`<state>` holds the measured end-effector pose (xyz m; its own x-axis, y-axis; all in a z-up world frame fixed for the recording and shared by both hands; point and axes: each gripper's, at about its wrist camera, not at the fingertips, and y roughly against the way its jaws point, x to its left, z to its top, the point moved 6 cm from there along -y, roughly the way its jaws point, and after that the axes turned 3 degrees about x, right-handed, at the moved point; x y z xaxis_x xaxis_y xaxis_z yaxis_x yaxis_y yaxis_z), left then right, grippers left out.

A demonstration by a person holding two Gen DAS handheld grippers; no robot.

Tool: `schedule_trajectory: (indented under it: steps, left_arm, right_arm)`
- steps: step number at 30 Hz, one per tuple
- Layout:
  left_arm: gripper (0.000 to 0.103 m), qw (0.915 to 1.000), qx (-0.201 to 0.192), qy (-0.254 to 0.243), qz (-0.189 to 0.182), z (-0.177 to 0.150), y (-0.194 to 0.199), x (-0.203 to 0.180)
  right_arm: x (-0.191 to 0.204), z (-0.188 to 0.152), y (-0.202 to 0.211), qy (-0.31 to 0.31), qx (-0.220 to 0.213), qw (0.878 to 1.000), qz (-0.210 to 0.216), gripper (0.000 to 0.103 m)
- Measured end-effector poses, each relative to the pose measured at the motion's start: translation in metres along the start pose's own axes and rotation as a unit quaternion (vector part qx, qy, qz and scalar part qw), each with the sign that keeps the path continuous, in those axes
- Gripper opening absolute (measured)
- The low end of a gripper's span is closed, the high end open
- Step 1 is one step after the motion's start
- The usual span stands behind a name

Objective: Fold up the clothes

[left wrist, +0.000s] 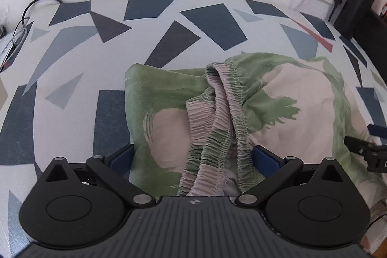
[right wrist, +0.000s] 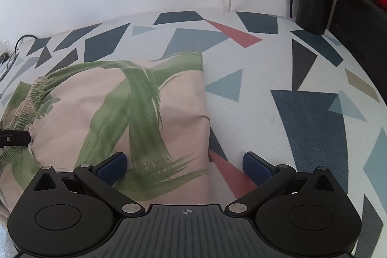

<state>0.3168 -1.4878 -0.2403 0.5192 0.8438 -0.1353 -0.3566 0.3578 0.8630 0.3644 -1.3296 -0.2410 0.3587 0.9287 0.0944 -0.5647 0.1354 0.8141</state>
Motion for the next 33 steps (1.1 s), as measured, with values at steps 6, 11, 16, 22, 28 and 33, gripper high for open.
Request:
schedule_trajectory:
  steps: [6, 11, 16, 22, 28, 33]
  left_arm:
    - [0.103, 0.9998, 0.019, 0.005, 0.0, -0.002, -0.001, 0.005]
    - [0.103, 0.9992, 0.029, -0.021, 0.017, 0.0, -0.008, -0.014]
    - [0.103, 0.999, 0.012, -0.028, 0.032, -0.005, -0.007, -0.017]
    - [0.103, 0.999, 0.006, -0.012, 0.042, -0.007, -0.005, -0.017]
    - [0.103, 0.999, -0.011, -0.012, 0.043, -0.012, -0.004, -0.017]
    - [0.103, 0.999, 0.01, -0.019, 0.04, -0.008, -0.005, -0.017]
  right_arm:
    - [-0.001, -0.004, 0.002, 0.01, -0.013, 1.0, 0.006, 0.102]
    - [0.0, -0.002, 0.0, 0.007, -0.008, 1.0, 0.002, 0.102]
    - [0.0, -0.001, 0.0, 0.008, -0.003, 1.0, 0.005, 0.102]
    - [0.0, -0.004, 0.001, 0.006, -0.015, 1.0, 0.004, 0.102]
    - [0.0, -0.003, 0.001, 0.007, -0.009, 1.0, 0.005, 0.102]
    - [-0.002, -0.001, 0.002, 0.014, -0.001, 1.0, 0.021, 0.102]
